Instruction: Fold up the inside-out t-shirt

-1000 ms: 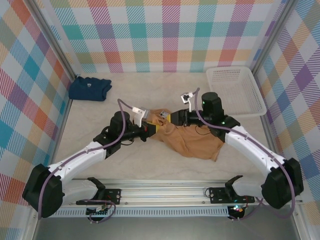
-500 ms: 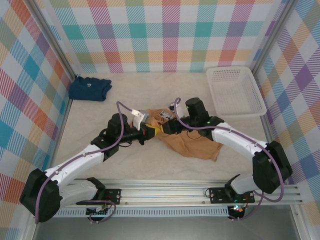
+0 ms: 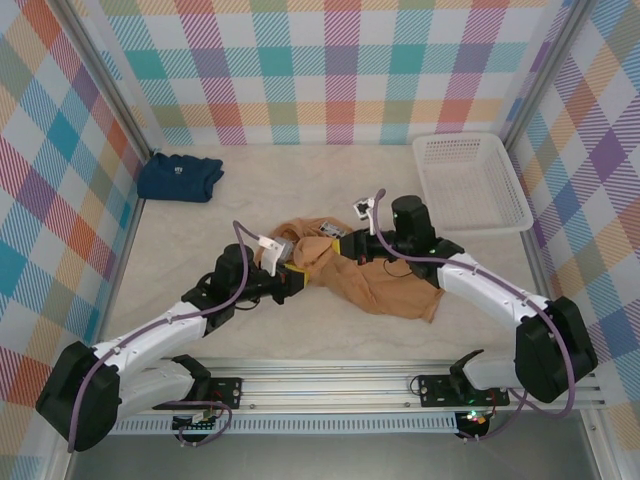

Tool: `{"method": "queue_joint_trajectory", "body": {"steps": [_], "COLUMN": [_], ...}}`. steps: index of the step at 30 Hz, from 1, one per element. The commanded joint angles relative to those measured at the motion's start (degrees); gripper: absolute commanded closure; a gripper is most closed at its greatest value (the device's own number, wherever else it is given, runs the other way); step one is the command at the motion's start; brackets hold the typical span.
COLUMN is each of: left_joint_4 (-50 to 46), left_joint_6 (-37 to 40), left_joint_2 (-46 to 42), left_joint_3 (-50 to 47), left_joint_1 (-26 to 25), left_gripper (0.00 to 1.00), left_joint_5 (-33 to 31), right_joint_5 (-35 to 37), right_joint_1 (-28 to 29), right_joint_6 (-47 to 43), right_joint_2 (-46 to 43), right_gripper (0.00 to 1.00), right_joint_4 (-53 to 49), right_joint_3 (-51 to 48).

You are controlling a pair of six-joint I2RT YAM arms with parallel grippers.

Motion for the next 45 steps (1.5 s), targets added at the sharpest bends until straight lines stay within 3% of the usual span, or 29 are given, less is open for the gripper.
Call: {"method": "queue_joint_trajectory", "body": {"steps": [1,5,10,18,22,27,32,37,40,42,45], "left_joint_4": [-4.72,-7.11,-12.52,-21.81,-24.98,-25.05,-25.54,-24.19,-18.39,-12.76,-10.03], "left_joint_6": [-0.41,-1.27,-0.93,11.6,15.14,15.96,16.02,10.66,2.65,-2.98,-6.01], "left_joint_2": [-0.34,-5.69,-10.79,2.99,9.66,13.27,15.76,15.14,12.7,11.21,10.13], "left_joint_3": [-1.75,-1.06,3.84,19.03,23.89,26.21,27.82,29.16,26.93,24.27,22.23], "left_joint_1": [0.23,0.23,-0.57,-6.4,-6.95,-6.92,-6.75,-5.2,-2.47,-1.21,-1.05], "left_gripper": [0.75,0.59,0.42,0.25,0.24,0.37,0.69,0.98,1.0,1.0,1.0], "left_joint_5": [-1.17,-2.97,-10.77,-13.32,-14.27,-14.03,-15.61,-12.12,-1.57,5.58,8.97], "right_joint_5": [-3.91,-3.45,-3.89,-6.54,-6.57,-5.73,-5.01,3.75,19.11,26.94,29.69], "right_joint_1": [-0.99,-1.0,-0.86,-0.86,-0.88,-0.86,-0.91,-0.13,2.76,5.21,8.55], "right_joint_6": [0.64,-5.09,-9.61,-12.07,-12.77,-14.14,-15.66,-20.19,-21.25,-20.36,-20.89], "right_joint_2": [-0.86,-1.12,-0.95,-0.41,-0.76,-1.1,-1.47,-2.7,-3.64,-4.0,-4.66], "right_gripper": [1.0,1.0,1.0,1.0,1.0,1.0,1.0,1.0,1.0,0.95,0.81], "right_joint_4": [7.7,2.01,-4.81,-6.97,-7.73,-9.21,-10.49,-16.24,-20.02,-20.89,-19.53], "right_joint_3": [-0.72,-0.11,1.71,2.02,1.94,1.59,1.37,1.19,1.83,2.45,2.49]}}
